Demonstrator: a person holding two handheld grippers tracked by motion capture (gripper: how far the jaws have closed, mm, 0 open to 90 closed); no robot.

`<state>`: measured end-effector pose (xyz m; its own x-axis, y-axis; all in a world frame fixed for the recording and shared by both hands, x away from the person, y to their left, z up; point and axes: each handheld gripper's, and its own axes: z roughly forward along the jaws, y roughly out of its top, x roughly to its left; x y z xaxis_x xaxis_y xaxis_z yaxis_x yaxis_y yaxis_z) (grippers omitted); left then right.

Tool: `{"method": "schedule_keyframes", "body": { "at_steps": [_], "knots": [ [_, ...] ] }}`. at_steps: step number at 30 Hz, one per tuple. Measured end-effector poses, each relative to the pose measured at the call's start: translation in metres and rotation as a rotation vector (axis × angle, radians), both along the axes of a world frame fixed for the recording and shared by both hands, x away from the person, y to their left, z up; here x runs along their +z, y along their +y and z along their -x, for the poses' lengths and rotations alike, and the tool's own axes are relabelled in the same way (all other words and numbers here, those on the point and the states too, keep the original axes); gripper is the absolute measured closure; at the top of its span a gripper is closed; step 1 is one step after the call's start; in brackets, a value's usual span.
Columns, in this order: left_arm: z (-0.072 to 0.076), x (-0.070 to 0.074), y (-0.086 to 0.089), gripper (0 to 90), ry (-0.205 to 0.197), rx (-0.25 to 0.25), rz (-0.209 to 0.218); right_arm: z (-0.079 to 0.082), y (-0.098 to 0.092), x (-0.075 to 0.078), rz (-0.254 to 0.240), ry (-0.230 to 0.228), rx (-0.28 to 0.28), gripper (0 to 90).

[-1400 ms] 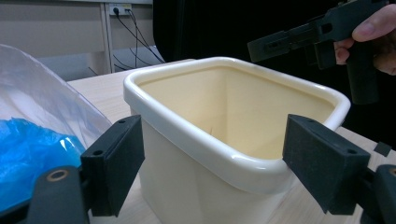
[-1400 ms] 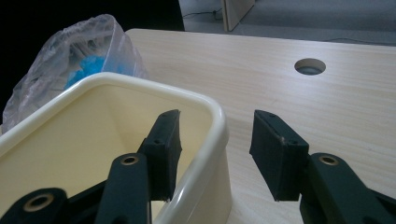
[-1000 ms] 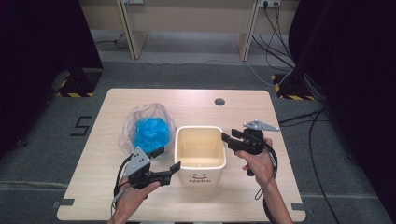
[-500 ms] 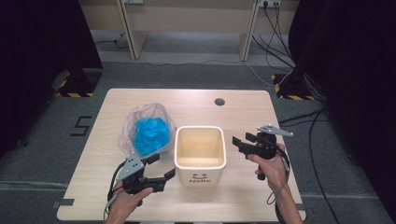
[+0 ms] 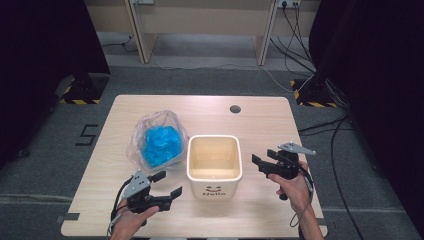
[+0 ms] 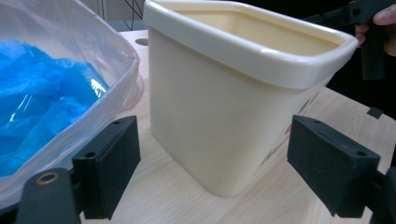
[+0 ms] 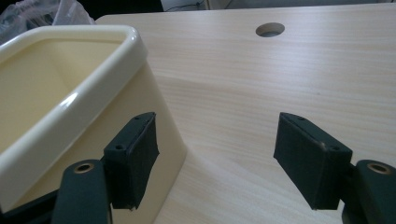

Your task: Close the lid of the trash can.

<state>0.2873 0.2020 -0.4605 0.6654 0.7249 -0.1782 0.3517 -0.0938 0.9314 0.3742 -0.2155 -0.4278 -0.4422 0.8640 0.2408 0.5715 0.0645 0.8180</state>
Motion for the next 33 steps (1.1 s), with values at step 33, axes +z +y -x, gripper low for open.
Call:
{"method": "schedule_keyframes", "body": {
  "at_steps": [33],
  "knots": [
    [0.001,-0.03,0.008,15.9,0.071,0.003,-0.122,0.032,-0.017,-0.053,-0.036,0.068,-0.014,24.6]
  ]
}}
